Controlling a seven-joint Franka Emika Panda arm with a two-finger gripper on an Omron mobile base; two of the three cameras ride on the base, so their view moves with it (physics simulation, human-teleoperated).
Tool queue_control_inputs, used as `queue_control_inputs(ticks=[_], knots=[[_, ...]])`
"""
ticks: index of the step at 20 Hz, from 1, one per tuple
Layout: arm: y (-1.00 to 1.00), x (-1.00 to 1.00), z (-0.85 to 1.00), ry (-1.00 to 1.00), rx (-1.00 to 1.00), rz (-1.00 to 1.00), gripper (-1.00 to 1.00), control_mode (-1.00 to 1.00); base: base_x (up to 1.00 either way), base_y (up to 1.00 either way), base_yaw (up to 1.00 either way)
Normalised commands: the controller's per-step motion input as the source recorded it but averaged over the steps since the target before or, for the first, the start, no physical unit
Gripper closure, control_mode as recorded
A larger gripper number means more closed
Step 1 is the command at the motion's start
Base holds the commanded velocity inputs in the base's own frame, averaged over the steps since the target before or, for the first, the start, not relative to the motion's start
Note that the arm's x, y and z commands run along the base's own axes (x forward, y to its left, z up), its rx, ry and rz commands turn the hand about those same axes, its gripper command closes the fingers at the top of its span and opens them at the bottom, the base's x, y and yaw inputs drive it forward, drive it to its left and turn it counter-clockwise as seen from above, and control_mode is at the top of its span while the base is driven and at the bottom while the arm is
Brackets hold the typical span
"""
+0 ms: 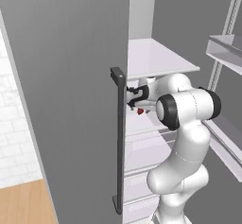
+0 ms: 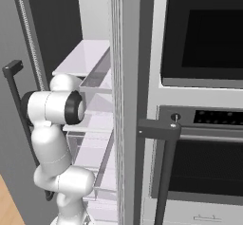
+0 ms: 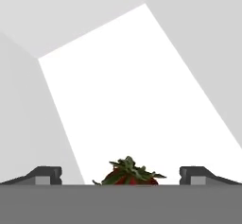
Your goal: Take the strawberry from the fridge and place it on top of the pancake, located on the dining counter.
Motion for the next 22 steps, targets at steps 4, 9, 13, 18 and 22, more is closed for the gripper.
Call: queue_control_inputs(ticks=[4,9,13,18,22], knots=[[0.11,-0.01,-0.03,0.0,-0.01,0.0,-1.0,-1.0,0.0,0.0,0.0],[0.0,-0.05,-0.28,0.0,0.0,0.0,-1.0,-1.0,0.0,0.0,0.0],[0.0,-0.15,-0.26,0.0,0.0,0.0,-1.0,-1.0,0.0,0.0,0.0],[0.0,-0.23,-0.28,0.0,0.0,0.0,1.0,-1.0,0.0,0.0,0.0],[0.0,-0.29,-0.19,0.0,0.0,0.0,1.0,-1.0,0.0,0.0,0.0]])
